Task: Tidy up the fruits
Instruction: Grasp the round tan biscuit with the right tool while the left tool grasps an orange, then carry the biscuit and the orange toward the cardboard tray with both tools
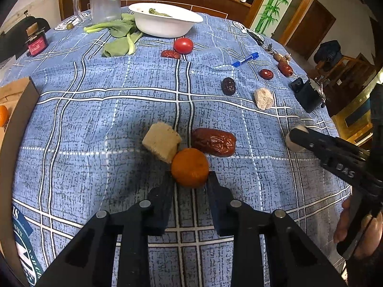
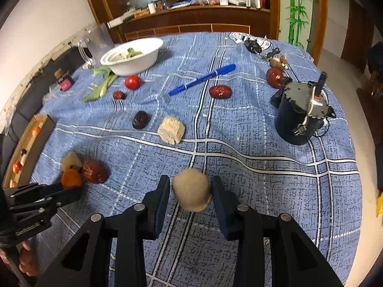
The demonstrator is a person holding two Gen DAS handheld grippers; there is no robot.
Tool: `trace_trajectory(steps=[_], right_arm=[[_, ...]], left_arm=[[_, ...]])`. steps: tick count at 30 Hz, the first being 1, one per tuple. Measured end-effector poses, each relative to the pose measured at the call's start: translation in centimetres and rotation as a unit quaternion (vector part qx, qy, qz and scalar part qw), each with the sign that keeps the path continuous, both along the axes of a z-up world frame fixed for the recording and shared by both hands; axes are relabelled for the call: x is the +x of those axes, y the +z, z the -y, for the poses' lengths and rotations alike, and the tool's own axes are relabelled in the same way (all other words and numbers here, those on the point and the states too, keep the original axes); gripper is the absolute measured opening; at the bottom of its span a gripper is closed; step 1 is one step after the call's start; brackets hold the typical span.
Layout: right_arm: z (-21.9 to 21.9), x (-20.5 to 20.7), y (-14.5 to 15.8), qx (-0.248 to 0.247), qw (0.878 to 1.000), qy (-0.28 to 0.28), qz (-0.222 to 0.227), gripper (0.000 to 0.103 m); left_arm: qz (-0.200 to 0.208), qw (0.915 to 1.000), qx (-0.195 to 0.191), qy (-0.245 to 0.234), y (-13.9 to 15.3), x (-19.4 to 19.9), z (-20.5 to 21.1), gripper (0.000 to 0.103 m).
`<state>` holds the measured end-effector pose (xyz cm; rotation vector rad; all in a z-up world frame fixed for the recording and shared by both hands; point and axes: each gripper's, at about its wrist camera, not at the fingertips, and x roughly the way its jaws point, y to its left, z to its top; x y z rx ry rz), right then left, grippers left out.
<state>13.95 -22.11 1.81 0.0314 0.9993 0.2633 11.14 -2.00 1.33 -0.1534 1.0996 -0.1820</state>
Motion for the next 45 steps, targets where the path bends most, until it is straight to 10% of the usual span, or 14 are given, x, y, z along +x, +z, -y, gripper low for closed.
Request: trace_trajectory(steps=[7,12,45], right_arm=[[-0.5,0.9,-1.2,-0.029,1.000,0.004,-0.004,0.039],[-0.9,0.8,-1.2,-0.050,0.999,0.016,0.007,0.035],[-6.3,-9.9,2.9,-0.023,0.998,0.034,0.050,0.034]], left_arm=[[0.006,1.0000,0.002,-0.001,0.0,0.3,0.7,0.043],[0.015,0.9997,0.016,0.007,-0.1,0.7,0.6,0.028],[0.075,0.9971,0.016,-0.006,4.8,-10.5,-8.8,0.028]])
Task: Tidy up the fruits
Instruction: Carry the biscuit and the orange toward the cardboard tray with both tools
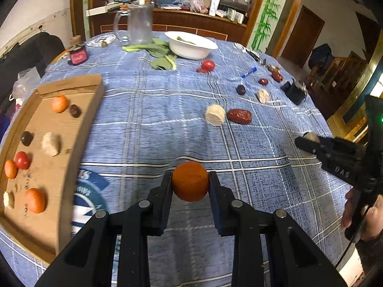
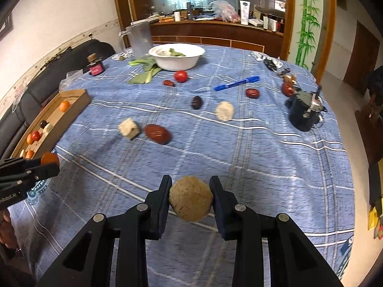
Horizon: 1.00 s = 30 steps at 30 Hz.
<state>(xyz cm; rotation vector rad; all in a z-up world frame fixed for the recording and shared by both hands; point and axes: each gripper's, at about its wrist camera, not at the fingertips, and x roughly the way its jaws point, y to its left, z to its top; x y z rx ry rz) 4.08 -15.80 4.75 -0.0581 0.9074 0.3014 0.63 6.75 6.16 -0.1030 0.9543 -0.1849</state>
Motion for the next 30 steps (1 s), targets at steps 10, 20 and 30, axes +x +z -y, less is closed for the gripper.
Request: trace_trajectory(steps=[10,20,30], right_arm=[[-6.8,0.2,0.0,-0.004,0.999,0.037,-0.007,0.035],[-13.7,0.8,1.0,-0.007,0.996,0.090,0.002,0.035],[-20.4,1.9,2.3,-0.008,0.989,0.144,0.010,0.035]], left_arm=[[0.016,0.9993,-0.009,0.033,1.9,-1.8,-5.8,0.028],[0.026,0.9958,-0.003,0.088,2.6,-3.1,-11.8,0.028],[0.034,0.9891,0.008,0.143,3.0,-4.4,-17.5,0.028]])
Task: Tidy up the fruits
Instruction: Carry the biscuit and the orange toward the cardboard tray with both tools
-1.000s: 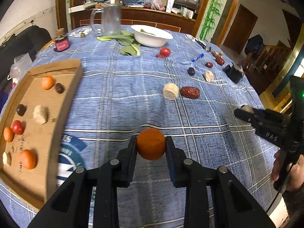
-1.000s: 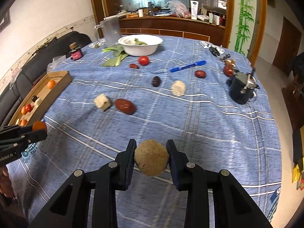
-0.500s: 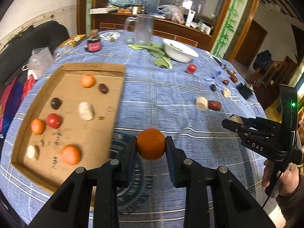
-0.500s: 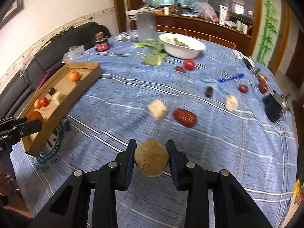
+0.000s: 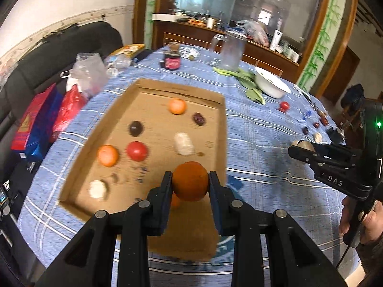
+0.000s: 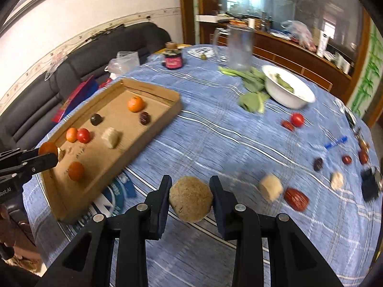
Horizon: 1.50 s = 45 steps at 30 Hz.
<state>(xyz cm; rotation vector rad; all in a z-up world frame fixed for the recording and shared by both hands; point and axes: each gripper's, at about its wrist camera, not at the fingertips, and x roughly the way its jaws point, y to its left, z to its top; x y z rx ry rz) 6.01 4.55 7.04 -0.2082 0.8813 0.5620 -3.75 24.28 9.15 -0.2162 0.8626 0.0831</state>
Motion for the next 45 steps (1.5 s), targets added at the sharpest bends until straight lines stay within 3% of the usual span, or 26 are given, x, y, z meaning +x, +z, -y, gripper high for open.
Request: trace_trajectory(steps=[12,21,45], right_arm=[[-7.6,1.3,1.4,0.006,0.998,0.060,0.006,0.035],[-12.4,3.2,1.2,0.006,0.996,0.092,0.006,0.035],[-20.2,7.5,-4.5,-0.023,0.989,0.141,-0.039,0.035]], left_arm=[[-0.001,0.9989,0.004,0.047,0.0,-0.8,-5.2,0.028],[-0.021,0.9978,0.000,0.063,-1.9,-0.3,-7.4,0.029],[-0.064,0.9959,-0.022,0.060,-5.9,2.8,-8.0,0.029]])
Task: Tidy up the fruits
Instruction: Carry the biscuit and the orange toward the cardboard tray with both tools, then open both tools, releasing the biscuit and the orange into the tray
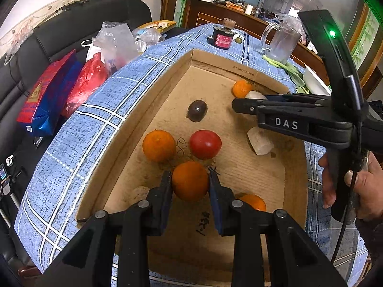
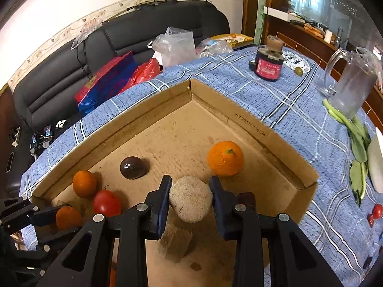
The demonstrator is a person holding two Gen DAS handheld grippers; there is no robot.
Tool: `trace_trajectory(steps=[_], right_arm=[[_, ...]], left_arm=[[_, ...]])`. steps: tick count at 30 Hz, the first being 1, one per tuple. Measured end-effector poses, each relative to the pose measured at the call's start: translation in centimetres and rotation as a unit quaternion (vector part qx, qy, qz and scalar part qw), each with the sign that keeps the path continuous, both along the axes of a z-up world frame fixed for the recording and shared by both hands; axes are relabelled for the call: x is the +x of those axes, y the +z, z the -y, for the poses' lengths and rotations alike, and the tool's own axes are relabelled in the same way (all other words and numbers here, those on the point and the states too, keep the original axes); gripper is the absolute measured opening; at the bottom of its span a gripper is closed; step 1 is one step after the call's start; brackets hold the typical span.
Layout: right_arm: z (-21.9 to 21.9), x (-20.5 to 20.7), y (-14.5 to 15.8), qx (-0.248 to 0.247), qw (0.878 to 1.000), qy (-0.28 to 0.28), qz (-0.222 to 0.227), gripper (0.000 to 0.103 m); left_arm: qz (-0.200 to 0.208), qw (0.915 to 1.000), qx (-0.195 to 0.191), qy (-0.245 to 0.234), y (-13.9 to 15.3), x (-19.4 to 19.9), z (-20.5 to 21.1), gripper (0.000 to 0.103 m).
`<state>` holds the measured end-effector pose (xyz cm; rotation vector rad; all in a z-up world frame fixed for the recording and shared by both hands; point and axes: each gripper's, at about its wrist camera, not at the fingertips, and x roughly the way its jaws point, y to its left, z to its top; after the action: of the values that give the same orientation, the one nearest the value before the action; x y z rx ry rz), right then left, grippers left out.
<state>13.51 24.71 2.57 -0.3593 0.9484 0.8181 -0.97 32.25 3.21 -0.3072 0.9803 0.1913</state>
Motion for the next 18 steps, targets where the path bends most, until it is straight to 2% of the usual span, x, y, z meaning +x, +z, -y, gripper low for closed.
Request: trace_trajectory(steps=[10,18], right_arm=[[-0.8,0.6,-1.4,-0.012,1.000,0.009,-0.010,0.035],[-0.8,0.8,-1.5,-0.017,1.000,0.001,-0.002,0.036]], left_arm=[[-0.012,0.9999,-0.008,0.004,-0.9,0.7,-0.1,0.029],[-0.012,0.9999,-0.008,0.006,-1.0,0.7,-0.1,0.029]])
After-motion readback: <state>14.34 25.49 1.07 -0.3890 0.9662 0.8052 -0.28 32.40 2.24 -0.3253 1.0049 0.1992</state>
